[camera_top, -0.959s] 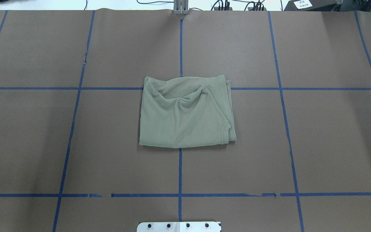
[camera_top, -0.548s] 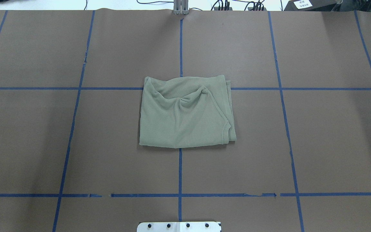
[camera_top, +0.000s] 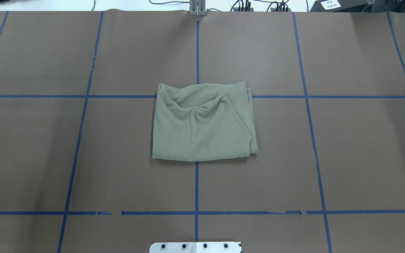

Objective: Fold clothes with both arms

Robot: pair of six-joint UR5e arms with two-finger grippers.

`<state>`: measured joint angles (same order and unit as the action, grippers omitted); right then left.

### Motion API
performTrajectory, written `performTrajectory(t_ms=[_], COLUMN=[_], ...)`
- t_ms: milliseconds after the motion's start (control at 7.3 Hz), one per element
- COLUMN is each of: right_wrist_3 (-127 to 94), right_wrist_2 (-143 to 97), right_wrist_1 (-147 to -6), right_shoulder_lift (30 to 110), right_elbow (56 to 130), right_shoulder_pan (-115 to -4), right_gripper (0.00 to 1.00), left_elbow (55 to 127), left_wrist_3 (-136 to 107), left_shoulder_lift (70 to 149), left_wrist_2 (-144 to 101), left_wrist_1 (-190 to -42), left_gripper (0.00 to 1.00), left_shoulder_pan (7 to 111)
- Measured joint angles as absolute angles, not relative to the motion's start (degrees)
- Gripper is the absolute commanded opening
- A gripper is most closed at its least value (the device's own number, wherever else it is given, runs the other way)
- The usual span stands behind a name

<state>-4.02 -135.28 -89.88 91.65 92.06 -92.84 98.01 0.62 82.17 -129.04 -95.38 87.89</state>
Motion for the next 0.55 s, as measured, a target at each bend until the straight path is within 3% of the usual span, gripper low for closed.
performTrajectory(t_ms=[548], right_wrist_3=[-4.16], right_wrist_2=[-135.34], right_wrist_1=[-89.74], right_shoulder_lift=[91.66], right_elbow=[91.96], right_shoulder_pan=[-92.85], right_gripper=[1.00], left_elbow=[97.96], left_wrist_3=[-7.92], left_shoulder_lift=[82.34], left_wrist_2=[-130.60], left_wrist_1=[-95.21], left_gripper=[1.00], left_shoulder_pan=[87.89])
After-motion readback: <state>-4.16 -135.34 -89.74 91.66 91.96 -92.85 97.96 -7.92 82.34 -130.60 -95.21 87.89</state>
